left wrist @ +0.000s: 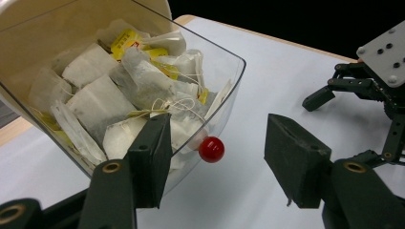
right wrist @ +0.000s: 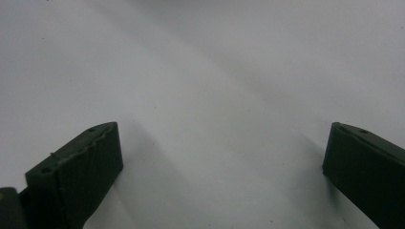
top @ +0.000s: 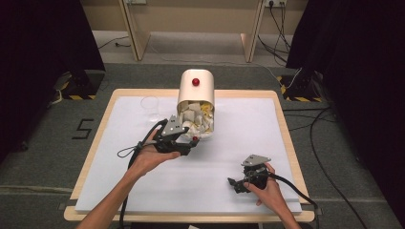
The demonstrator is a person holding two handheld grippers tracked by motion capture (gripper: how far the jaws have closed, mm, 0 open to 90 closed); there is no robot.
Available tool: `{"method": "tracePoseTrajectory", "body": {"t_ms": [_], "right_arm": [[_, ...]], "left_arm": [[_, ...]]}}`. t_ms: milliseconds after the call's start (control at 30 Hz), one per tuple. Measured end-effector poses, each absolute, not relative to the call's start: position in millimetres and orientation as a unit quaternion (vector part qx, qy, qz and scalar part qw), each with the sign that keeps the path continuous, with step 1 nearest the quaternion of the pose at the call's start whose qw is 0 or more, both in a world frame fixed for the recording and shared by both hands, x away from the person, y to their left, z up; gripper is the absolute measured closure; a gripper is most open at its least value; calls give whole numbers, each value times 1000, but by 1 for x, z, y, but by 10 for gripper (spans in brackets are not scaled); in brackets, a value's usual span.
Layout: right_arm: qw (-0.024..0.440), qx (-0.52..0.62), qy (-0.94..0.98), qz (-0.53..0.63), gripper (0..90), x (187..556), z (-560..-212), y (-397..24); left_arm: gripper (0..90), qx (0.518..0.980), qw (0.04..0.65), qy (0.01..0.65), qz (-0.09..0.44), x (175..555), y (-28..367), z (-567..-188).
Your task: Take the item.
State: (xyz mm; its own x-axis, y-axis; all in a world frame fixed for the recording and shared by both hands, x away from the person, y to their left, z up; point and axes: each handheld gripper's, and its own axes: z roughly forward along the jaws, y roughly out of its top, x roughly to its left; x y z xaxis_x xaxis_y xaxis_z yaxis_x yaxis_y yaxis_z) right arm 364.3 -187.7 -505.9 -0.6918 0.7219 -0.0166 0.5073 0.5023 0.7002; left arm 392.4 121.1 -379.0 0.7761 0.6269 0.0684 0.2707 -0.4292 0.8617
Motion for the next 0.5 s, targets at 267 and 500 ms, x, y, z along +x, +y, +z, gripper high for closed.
{"method": "tracePoseTrajectory", "body": {"t_ms": [267, 500], "right_arm": [[155, 360, 853, 344, 3, 364, -506, -188], [156, 360, 853, 345, 3, 364, -506, -188]], "left_arm": [[416, 822, 461, 272, 192, 389, 121, -380], [392, 819, 466, 271, 196, 395, 117, -370]]}}
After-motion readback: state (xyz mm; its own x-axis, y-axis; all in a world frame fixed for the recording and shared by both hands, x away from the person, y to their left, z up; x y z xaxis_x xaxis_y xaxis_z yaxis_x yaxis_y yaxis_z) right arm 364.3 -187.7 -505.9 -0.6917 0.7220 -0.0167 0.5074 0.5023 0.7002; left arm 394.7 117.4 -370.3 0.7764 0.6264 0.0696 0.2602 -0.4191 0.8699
